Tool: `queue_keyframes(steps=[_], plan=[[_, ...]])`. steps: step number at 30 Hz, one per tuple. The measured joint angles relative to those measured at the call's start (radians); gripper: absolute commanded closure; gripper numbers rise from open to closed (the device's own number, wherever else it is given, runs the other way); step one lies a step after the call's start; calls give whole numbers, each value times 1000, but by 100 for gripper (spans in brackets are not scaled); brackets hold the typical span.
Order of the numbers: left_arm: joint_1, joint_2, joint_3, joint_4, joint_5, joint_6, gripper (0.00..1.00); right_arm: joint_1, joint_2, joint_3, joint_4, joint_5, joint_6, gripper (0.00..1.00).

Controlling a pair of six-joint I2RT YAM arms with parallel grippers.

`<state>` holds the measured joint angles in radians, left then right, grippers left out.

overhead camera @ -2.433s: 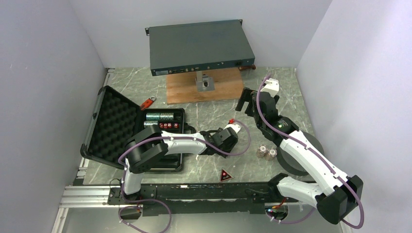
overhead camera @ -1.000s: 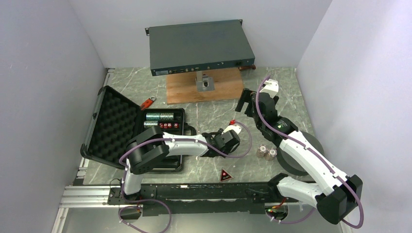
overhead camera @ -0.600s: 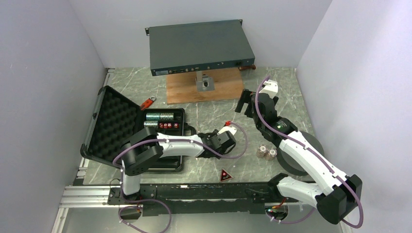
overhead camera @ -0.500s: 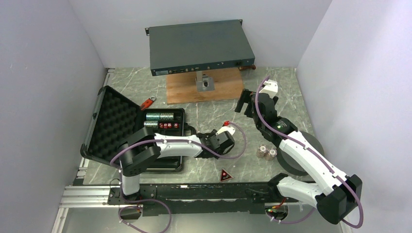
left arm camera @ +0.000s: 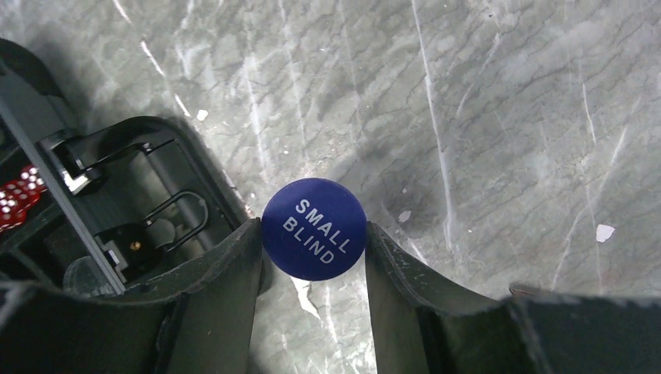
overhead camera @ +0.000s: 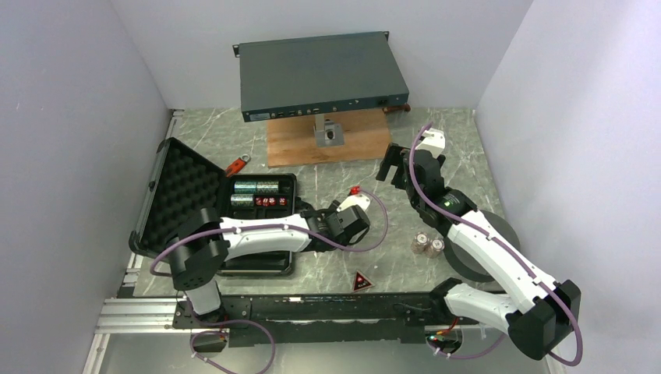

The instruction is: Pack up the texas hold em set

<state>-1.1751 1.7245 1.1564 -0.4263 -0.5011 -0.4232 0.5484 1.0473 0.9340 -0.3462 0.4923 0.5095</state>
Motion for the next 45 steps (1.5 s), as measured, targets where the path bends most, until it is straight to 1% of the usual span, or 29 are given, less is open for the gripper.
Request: queue_keyframes(steps=[9, 18, 24, 34, 38, 45], plan=[[5, -87, -8, -55, -55, -13, 100, 0, 0, -5, 5, -3, 0, 0], [47, -183, -45, -118, -83, -35, 100, 0, 0, -5, 5, -4, 0, 0], [113, -295, -130, -126, -79, -44, 100, 0, 0, -6, 6, -4, 0, 0], [263, -460, -274, -132, -35, -58, 100, 0, 0, -10, 9, -10, 0, 0], [315, -491, -320, -122, -13, -69, 100, 2, 0, -11, 12, -20, 2, 0], [380, -497, -384, -85, 41, -77, 100, 7, 0, -17, 18, -26, 7, 0]])
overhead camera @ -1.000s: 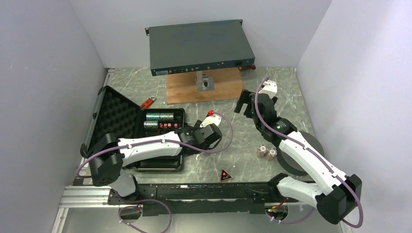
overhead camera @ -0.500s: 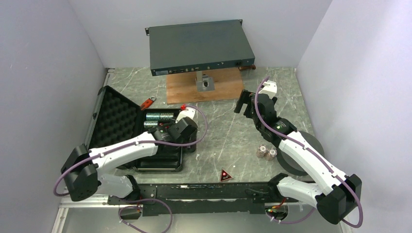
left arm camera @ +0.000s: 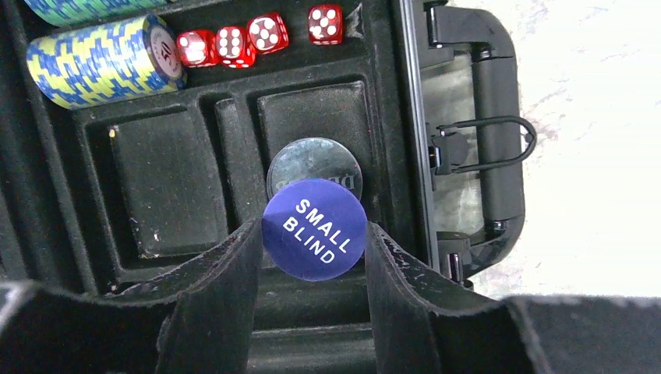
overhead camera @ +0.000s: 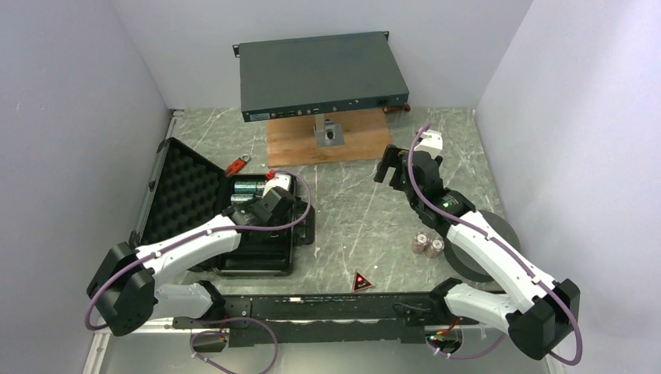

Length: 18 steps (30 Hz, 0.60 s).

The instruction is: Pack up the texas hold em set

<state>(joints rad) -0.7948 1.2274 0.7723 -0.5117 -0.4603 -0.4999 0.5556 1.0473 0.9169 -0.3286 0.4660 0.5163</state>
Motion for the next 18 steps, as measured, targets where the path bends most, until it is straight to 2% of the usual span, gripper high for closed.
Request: queue_keyframes(steps=[8, 18], plan=[[58, 9, -42, 56, 54, -2, 100, 8, 0, -6, 3, 0, 0, 0], [85, 90, -50, 110, 76, 0, 100, 11, 0, -10, 9, 0, 0, 0]])
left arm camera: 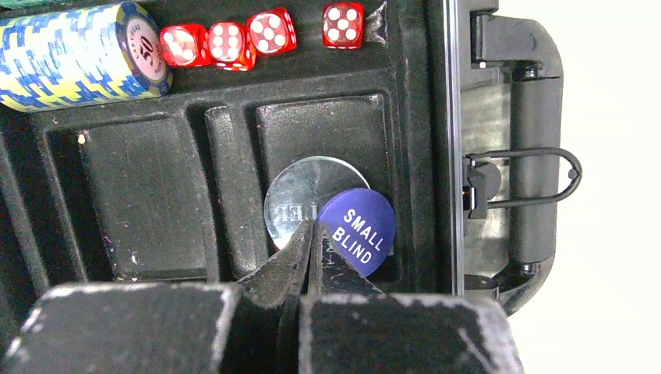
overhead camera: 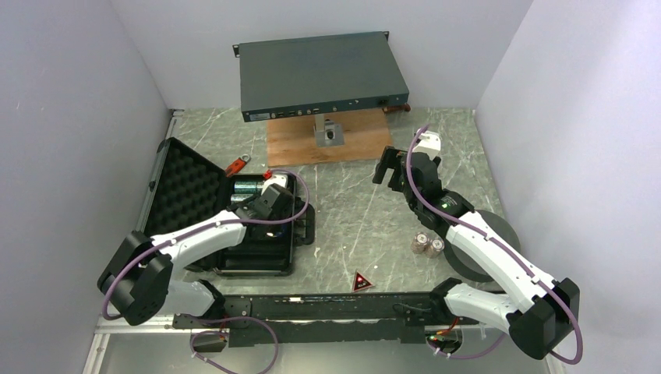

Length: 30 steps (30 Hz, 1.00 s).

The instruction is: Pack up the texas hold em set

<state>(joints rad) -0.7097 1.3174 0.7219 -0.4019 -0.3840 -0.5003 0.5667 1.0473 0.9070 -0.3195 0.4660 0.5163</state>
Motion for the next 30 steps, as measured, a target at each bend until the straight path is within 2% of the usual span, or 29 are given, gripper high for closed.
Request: queue_keyframes(steps=[8, 10, 13, 16, 30], plan=[[8, 0, -11, 13, -10, -1, 100, 0, 0, 0, 0, 0, 0, 0], [9, 0, -12, 13, -12, 0, 93, 0, 0, 0, 0, 0, 0, 0], [12, 2, -12, 13, -16, 2, 77, 0, 0, 0, 0, 0, 0, 0], [19, 3, -12, 12, -17, 8, 68, 0, 1, 0, 2, 0, 0, 0], [39, -36, -10, -27, -29, 42, 56, 0, 8, -4, 8, -3, -1, 0]])
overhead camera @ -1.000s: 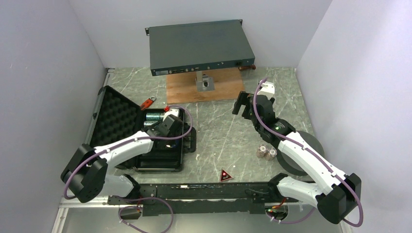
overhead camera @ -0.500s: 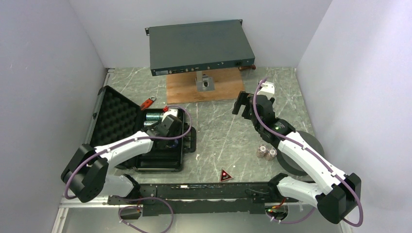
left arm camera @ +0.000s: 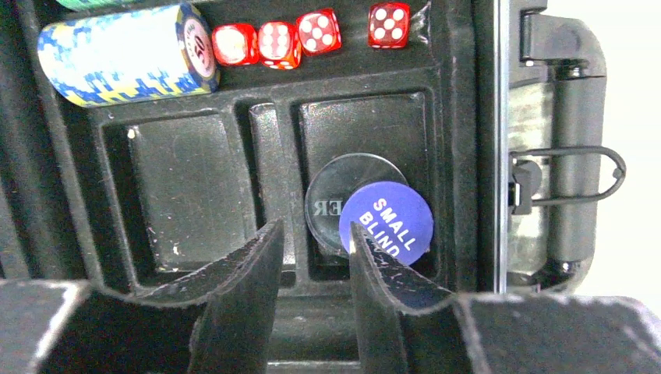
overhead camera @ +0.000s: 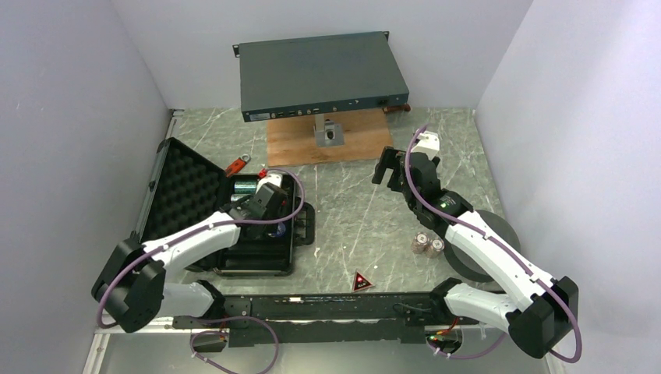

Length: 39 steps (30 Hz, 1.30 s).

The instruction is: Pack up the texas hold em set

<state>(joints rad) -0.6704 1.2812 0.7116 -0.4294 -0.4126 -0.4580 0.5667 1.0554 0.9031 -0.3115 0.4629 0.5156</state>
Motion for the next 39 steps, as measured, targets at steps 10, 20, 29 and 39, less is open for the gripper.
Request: queue_keyframes(steps=[10, 20, 29, 39], plan=[[-7, -153, 22, -23, 53, 137, 34, 2, 14, -1, 14, -1, 0, 0], [-233, -10, 180, -32, 141, 329, 20, 2, 27, -1, 22, -1, 0, 0], [-414, 171, 258, -13, 329, 491, 15, 7, 33, -1, 23, -1, 0, 0], [-521, 141, 288, 80, 301, 554, 0, 15, 33, -2, 26, 0, -7, 0]])
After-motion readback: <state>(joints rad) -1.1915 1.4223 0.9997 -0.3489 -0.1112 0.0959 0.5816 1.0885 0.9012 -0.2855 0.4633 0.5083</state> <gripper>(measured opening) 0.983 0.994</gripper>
